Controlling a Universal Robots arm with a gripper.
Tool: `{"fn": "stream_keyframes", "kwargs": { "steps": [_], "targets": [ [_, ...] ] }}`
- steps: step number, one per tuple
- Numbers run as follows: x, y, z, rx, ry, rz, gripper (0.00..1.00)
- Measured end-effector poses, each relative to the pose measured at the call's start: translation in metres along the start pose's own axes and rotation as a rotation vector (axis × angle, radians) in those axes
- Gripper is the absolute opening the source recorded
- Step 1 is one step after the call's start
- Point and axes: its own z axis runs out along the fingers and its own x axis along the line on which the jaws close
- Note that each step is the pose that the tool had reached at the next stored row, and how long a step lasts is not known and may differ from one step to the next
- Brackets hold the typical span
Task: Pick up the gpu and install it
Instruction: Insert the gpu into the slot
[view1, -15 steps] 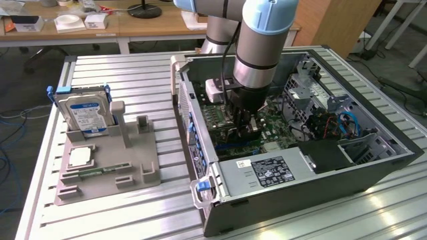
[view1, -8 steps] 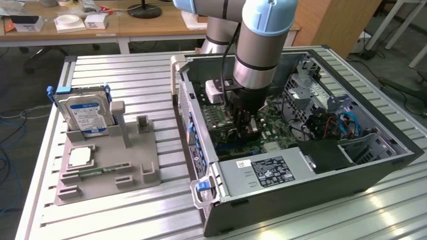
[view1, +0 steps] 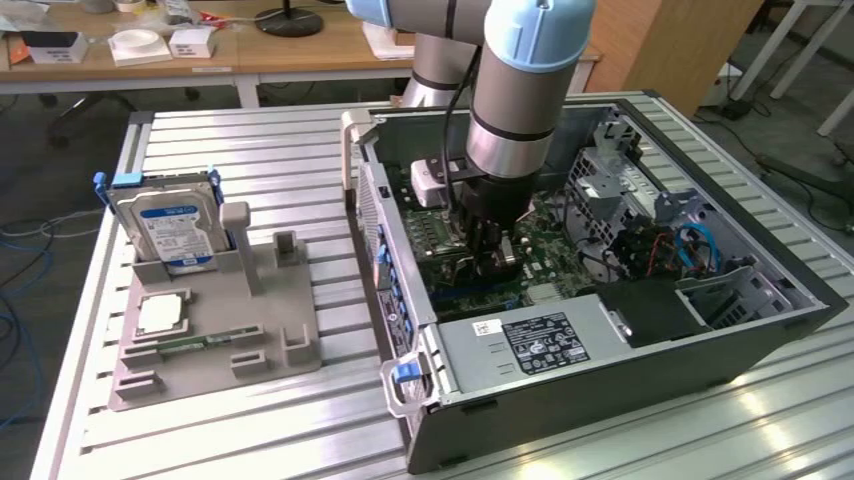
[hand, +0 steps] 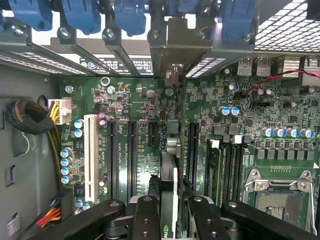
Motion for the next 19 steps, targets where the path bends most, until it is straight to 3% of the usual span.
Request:
{"fn": "stream_keyframes", "kwargs": {
  "steps": [19],
  "targets": [
    [0.0000,-0.0019,-0.0026,-0.0001,0.0000,0.000,0.27]
  ]
}}
